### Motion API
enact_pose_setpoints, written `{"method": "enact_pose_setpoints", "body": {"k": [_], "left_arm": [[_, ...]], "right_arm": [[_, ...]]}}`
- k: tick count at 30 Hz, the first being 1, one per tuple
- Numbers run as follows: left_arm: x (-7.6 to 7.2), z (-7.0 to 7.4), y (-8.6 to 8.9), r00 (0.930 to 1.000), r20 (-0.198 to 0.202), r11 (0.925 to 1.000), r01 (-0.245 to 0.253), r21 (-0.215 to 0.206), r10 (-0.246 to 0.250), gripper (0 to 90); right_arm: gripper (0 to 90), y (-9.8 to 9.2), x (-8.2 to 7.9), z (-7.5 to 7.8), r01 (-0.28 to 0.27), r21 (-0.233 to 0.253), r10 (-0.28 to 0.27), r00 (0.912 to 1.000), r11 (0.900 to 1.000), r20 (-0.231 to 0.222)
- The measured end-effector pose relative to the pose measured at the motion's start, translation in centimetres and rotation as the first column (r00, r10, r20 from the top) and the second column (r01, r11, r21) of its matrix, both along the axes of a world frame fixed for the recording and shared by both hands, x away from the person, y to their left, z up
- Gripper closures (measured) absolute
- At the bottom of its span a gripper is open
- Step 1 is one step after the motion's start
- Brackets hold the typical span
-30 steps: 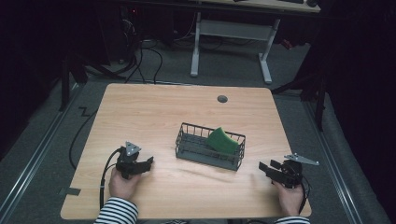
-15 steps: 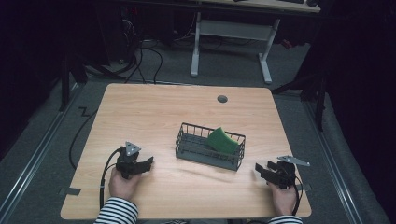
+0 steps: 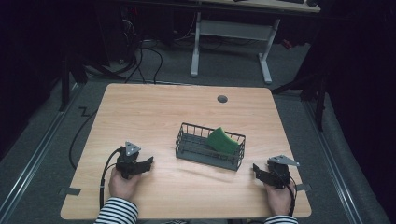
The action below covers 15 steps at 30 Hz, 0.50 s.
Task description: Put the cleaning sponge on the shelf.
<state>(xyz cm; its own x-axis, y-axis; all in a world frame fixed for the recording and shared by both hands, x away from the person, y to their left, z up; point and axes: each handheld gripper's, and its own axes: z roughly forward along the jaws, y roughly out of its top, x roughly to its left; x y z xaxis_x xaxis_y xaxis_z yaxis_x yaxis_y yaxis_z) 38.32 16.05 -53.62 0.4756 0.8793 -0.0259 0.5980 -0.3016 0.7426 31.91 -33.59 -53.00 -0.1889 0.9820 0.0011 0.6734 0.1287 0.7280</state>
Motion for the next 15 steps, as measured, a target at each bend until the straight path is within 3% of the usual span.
{"method": "enact_pose_setpoints", "body": {"k": [1,15], "left_arm": [[0.00,0.00,0.02,1.0000,-0.001,1.0000,0.000,-0.002,0.000,27.6],[-0.02,0.00,0.02,1.0000,-0.001,1.0000,-0.001,-0.003,0.001,27.6]], "right_arm": [[33.0,0.30,0.00,-0.02,-0.002,-0.028,0.002,1.0000,1.000,0.006],[31.0,0.58,0.06,-0.04,0.010,-0.022,-0.010,0.9999,1.000,0.000]]}}
